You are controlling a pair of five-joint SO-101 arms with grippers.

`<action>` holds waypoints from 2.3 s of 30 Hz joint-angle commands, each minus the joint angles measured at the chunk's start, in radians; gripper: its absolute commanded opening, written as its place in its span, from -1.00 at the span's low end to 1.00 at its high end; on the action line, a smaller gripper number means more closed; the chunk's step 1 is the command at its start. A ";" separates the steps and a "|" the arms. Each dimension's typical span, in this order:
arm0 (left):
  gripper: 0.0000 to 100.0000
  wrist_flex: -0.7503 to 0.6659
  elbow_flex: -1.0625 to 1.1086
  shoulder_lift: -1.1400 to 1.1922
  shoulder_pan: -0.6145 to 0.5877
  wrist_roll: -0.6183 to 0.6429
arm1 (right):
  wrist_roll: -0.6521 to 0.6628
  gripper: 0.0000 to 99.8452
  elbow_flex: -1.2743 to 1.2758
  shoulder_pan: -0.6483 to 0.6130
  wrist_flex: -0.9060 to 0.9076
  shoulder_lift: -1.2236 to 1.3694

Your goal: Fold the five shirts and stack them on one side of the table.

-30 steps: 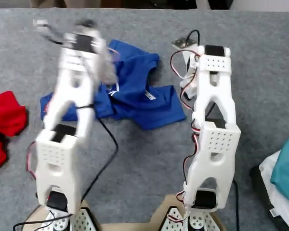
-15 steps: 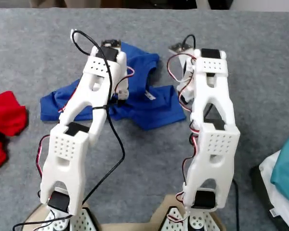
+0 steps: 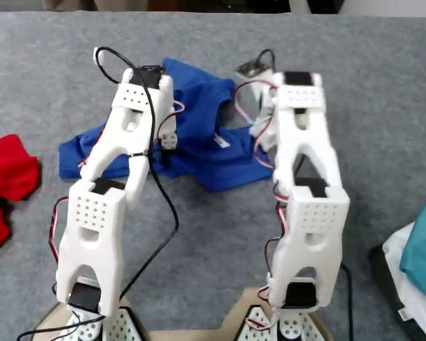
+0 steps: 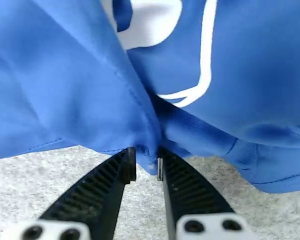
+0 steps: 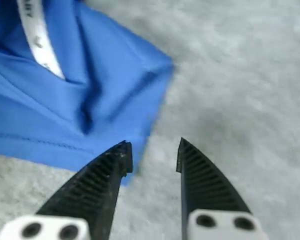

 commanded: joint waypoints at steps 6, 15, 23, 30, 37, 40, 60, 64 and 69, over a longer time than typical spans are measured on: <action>-0.96 0.005 -0.014 -0.010 -0.021 0.006 | -0.058 -0.81 0.091 -0.041 -0.127 -0.074; -0.96 0.009 -0.203 -0.019 -0.279 -0.005 | -0.049 -0.99 0.091 -0.002 -0.110 -0.067; -0.96 0.011 -0.400 -0.012 -0.470 -0.005 | 0.044 -0.99 0.087 0.130 0.029 -0.087; -0.96 -0.044 -0.485 -0.010 -0.580 -0.006 | 0.091 -0.99 0.093 0.179 0.072 -0.252; -0.96 -0.227 -0.483 -0.007 -0.664 -0.115 | 0.213 -0.99 0.119 0.268 0.132 -0.277; -0.96 -0.305 -0.488 0.022 -0.675 -0.163 | 0.247 -0.99 0.174 0.325 0.133 -0.280; -0.47 0.043 -0.549 -0.104 -0.549 -0.330 | 0.249 -0.40 0.186 0.153 0.130 -0.619; -0.47 0.043 -0.233 -0.271 -0.502 -0.384 | 0.195 -0.47 0.130 0.035 0.126 -0.593; -0.55 0.002 0.296 -0.512 -0.408 -0.423 | 0.137 -0.47 -0.085 -0.077 0.135 -0.438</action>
